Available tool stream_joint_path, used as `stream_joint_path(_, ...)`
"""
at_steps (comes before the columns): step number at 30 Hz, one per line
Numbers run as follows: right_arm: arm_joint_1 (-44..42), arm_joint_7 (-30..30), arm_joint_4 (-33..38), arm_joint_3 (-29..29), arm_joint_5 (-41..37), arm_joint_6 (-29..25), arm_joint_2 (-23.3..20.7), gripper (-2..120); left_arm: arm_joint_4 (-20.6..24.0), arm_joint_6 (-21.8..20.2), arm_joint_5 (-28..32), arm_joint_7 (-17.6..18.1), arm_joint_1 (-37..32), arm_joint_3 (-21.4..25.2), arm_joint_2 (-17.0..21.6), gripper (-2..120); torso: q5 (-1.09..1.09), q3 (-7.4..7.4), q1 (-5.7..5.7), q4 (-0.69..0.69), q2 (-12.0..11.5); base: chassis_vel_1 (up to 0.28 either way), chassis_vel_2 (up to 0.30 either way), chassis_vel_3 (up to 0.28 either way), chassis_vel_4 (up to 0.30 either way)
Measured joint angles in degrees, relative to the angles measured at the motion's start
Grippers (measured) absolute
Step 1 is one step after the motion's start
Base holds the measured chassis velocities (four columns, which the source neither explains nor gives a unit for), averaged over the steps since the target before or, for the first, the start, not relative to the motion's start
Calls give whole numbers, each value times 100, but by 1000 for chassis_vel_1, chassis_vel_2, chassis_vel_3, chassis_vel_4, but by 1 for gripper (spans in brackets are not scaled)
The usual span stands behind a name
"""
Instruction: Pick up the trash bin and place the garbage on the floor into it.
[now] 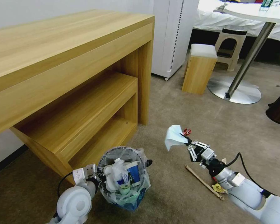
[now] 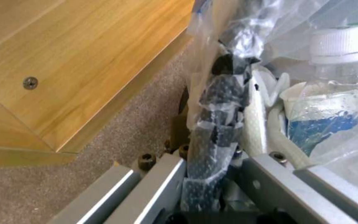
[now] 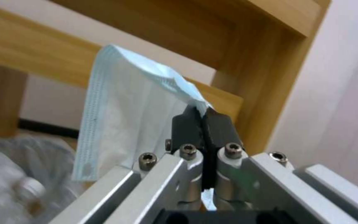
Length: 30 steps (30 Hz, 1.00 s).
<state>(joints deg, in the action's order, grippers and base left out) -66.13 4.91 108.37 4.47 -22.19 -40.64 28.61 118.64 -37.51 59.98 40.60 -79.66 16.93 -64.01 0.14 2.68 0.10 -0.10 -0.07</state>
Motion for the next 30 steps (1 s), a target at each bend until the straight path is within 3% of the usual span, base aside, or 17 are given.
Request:
stream_joint_path(5, 220, -114, 162, 257, -159, -11, -34, 0, -41, 4, -2, -1, 59, -66, -19, 0, 1, 0, 0, 0, 1, 0, 0, 0, 0)
stream_joint_path(15, 1536, -169, 229, 1771, -518, -20, 125, 0, -116, 0, 86, -12, 174, -94, -10, 0, -1, 0, 0, 0, 1, 0, 0, 0, 0)
stream_joint_path(18, 2482, -110, 98, 2653, -630, -19, 420, 0, -161, -4, 135, -6, 244, -104, -19, 0, -2, 1, 0, 0, 1, 0, 0, 0, 0)
stream_joint_path(30, 3530, 77, -129, 3975, -909, 95, 1060, 0, -283, -15, 234, 10, 456, -162, -64, 0, -2, 1, 0, 0, 1, 0, 0, 0, 0)
